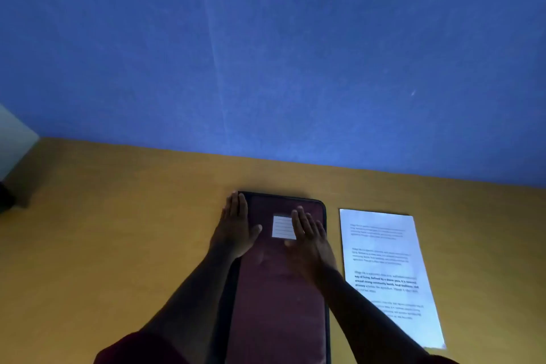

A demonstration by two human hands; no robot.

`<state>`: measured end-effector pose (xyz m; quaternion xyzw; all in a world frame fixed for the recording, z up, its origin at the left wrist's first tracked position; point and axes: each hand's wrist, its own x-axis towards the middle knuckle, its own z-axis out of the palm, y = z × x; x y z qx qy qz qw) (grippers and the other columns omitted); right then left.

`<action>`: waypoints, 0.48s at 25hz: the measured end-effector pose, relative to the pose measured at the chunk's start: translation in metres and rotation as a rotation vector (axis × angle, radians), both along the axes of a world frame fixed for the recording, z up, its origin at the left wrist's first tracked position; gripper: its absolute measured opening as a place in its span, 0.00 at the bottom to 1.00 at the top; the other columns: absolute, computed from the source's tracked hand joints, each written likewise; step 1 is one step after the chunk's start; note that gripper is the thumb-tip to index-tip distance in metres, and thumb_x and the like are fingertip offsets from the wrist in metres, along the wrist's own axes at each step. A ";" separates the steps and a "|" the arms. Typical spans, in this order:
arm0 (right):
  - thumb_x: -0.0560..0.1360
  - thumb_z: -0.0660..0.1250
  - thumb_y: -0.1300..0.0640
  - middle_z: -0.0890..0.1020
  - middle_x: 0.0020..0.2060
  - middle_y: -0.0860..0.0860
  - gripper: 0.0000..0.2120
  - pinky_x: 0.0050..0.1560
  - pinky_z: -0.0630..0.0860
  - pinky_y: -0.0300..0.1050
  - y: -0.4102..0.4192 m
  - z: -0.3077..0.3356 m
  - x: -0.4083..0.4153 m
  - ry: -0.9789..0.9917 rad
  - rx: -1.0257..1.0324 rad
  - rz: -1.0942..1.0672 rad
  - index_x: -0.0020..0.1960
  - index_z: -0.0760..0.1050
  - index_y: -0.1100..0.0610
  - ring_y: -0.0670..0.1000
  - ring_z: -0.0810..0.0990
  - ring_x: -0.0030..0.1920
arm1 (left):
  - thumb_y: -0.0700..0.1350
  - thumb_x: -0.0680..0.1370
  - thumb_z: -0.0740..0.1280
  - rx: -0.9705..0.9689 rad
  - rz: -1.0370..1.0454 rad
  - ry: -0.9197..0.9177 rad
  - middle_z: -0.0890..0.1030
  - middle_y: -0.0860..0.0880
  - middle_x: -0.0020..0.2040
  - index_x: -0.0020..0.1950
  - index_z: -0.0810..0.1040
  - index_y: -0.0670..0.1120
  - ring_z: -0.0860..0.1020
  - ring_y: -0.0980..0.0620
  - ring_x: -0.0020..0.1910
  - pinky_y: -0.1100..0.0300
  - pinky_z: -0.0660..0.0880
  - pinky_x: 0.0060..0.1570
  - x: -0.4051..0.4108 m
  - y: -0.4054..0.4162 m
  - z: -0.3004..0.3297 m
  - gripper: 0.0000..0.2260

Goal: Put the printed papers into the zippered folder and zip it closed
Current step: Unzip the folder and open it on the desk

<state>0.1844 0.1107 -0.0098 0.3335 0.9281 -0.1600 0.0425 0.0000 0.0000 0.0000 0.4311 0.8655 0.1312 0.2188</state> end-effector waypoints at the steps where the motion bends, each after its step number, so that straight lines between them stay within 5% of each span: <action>1: 0.80 0.59 0.46 0.49 0.80 0.54 0.35 0.78 0.48 0.52 0.001 -0.001 -0.001 0.006 0.003 -0.003 0.81 0.47 0.56 0.56 0.49 0.80 | 0.60 0.81 0.61 -0.013 0.035 -0.030 0.37 0.42 0.81 0.80 0.36 0.40 0.37 0.44 0.80 0.50 0.46 0.79 -0.003 0.003 -0.004 0.43; 8: 0.80 0.59 0.45 0.49 0.81 0.52 0.35 0.78 0.49 0.52 0.012 -0.010 -0.011 -0.050 0.022 -0.018 0.81 0.47 0.53 0.55 0.49 0.80 | 0.62 0.76 0.68 -0.078 0.205 -0.261 0.35 0.42 0.80 0.79 0.35 0.40 0.37 0.44 0.80 0.47 0.46 0.79 -0.019 0.009 -0.009 0.52; 12: 0.79 0.61 0.46 0.59 0.78 0.54 0.32 0.74 0.60 0.55 0.015 -0.013 -0.020 -0.099 0.051 -0.029 0.79 0.56 0.55 0.59 0.61 0.75 | 0.61 0.73 0.72 -0.073 0.252 -0.280 0.36 0.41 0.80 0.79 0.35 0.39 0.36 0.42 0.79 0.45 0.46 0.79 -0.023 0.019 -0.011 0.55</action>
